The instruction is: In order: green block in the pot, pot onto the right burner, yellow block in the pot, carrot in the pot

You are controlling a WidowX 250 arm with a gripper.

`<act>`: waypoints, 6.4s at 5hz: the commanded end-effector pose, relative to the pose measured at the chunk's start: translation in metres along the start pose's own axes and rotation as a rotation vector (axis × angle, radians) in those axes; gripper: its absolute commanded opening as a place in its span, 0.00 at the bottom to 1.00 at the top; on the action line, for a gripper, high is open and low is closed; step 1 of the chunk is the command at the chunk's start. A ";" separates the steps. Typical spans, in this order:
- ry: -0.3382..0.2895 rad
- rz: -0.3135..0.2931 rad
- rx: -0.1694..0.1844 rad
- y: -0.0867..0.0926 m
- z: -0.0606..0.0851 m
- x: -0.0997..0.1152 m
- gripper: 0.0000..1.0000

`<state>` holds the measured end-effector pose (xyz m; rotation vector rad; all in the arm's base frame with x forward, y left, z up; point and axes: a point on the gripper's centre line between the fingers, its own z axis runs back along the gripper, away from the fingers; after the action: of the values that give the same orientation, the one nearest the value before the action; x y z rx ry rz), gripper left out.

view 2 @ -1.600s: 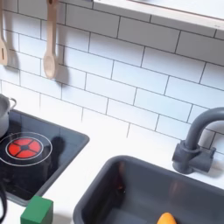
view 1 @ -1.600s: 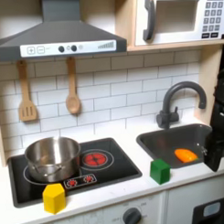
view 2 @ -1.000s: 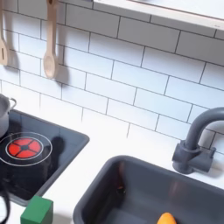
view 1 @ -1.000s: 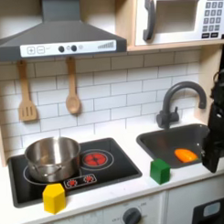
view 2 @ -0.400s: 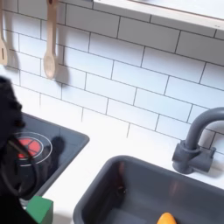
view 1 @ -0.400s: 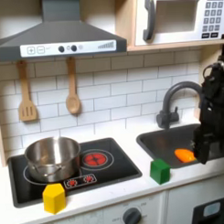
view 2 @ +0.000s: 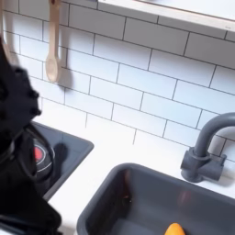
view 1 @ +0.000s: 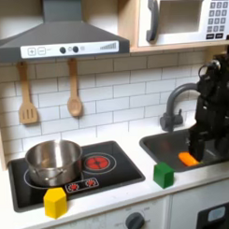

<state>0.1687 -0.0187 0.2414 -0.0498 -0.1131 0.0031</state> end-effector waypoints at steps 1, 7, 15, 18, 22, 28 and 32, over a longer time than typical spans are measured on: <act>-0.005 0.010 0.008 0.002 -0.007 0.021 1.00; -0.039 0.028 0.032 0.019 -0.022 0.067 1.00; 0.003 0.069 0.054 0.023 -0.071 0.091 1.00; 0.028 0.063 0.069 0.019 -0.087 0.085 1.00; 0.045 0.067 0.081 0.034 -0.090 0.084 1.00; 0.056 0.109 0.026 0.025 -0.098 0.087 1.00; 0.084 0.086 0.020 0.025 -0.111 0.078 1.00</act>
<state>0.2588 0.0014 0.1390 -0.0341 -0.0273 0.0837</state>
